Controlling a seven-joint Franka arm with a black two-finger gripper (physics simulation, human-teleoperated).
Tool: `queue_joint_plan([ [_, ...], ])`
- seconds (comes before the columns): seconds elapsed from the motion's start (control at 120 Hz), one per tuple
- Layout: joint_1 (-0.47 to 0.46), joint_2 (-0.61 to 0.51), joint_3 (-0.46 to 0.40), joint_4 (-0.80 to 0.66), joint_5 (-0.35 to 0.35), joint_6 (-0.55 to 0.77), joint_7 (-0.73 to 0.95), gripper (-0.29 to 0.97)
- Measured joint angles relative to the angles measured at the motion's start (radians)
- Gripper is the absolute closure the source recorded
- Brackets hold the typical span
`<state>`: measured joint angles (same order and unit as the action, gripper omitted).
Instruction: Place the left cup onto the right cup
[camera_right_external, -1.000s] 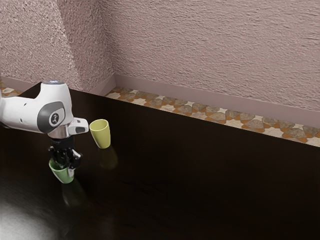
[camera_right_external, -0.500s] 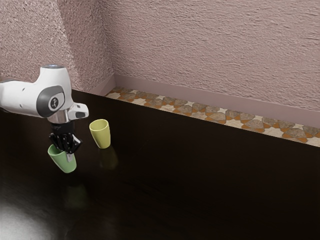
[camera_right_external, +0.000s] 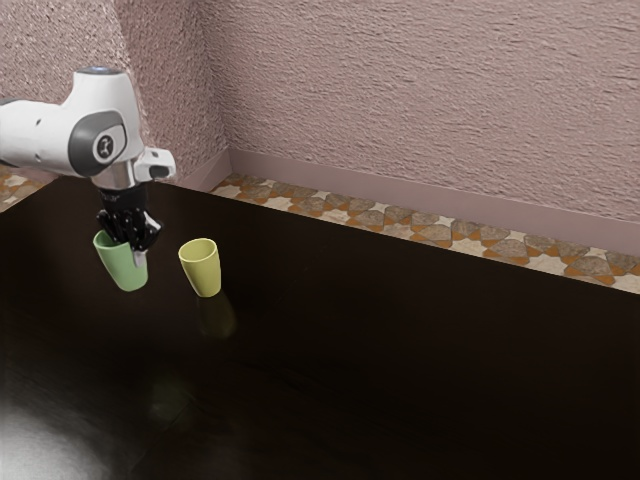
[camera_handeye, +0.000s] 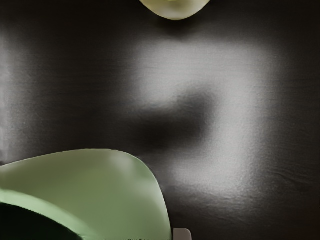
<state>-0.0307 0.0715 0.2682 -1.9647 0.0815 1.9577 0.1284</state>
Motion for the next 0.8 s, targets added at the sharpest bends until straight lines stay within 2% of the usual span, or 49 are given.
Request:
queue_joint_plan([
  [0.433,0.011,0.159,-0.008,0.184,-0.007,-0.04,0.006,0.78],
  [0.8,0.012,0.307,-0.031,0.406,-0.017,-0.102,0.015,0.78],
])
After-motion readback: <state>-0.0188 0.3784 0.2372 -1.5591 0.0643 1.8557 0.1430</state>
